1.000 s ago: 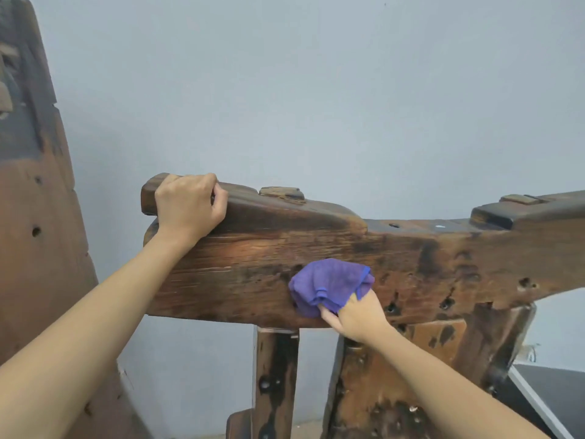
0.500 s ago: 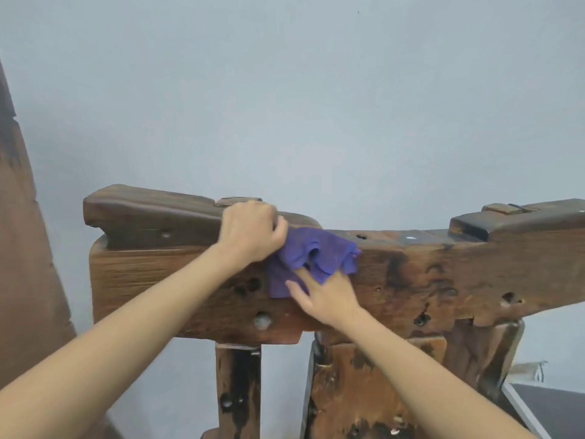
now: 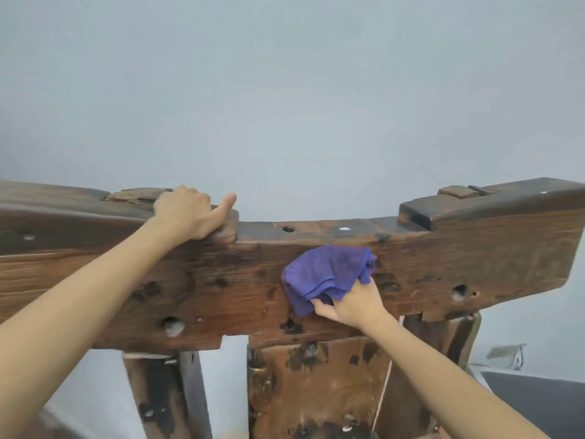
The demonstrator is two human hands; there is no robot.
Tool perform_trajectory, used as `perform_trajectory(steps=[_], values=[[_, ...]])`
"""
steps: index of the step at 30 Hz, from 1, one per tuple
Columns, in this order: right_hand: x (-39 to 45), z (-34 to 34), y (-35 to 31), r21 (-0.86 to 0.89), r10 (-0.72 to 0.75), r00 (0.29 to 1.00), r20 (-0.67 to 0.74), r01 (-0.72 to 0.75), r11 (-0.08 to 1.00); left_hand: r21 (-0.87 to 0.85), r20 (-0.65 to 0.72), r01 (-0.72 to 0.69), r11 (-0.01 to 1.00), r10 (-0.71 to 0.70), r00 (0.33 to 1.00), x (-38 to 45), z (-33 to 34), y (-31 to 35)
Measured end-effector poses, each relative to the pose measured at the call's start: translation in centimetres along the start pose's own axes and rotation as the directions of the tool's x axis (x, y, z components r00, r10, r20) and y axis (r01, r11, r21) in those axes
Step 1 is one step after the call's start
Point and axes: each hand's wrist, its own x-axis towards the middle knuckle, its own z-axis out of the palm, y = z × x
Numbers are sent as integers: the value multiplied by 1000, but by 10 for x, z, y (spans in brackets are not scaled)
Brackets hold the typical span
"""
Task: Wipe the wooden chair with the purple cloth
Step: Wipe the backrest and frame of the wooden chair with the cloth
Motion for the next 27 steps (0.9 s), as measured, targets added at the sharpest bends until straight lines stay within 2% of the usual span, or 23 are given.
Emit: perform_trajectory(steps=[2,4,7,10,14,17,18,19,20,23,25,27], values=[[-23,-9,38,-30,79,997,10,-78,996,77,118,95,992,-104,988,16,-7,24],[-43,-19,73,-50,155,988,-20,-155,987,49,186,140,989,-146,972,23,-3,38],[-68,-33,117,-90,246,965,-88,-254,963,-84,172,174,981,-158,972,21,6,32],[-85,-44,149,-132,422,897,-135,-438,889,-86,141,212,974,-199,970,18,5,34],[-68,-34,141,61,727,647,-228,-736,674,-97,86,242,965,-234,969,16,3,45],[-25,-14,84,292,888,353,-295,-852,435,-94,74,260,961,-254,964,15,3,47],[-14,-8,63,349,914,294,-280,-856,382,-94,67,263,960,-257,964,16,3,48],[-5,-2,42,370,919,294,-261,-849,377,-94,54,263,960,-258,965,16,4,48],[0,5,20,367,913,330,-240,-840,400,-95,43,264,960,-261,964,17,5,48],[15,24,-49,296,862,482,-159,-809,507,-103,39,261,960,-258,965,16,4,50],[22,37,-99,236,766,637,-89,-733,637,-103,30,259,960,-257,966,17,5,49],[21,47,-134,157,564,826,-7,-556,816,-107,34,252,962,-250,968,18,3,46]])
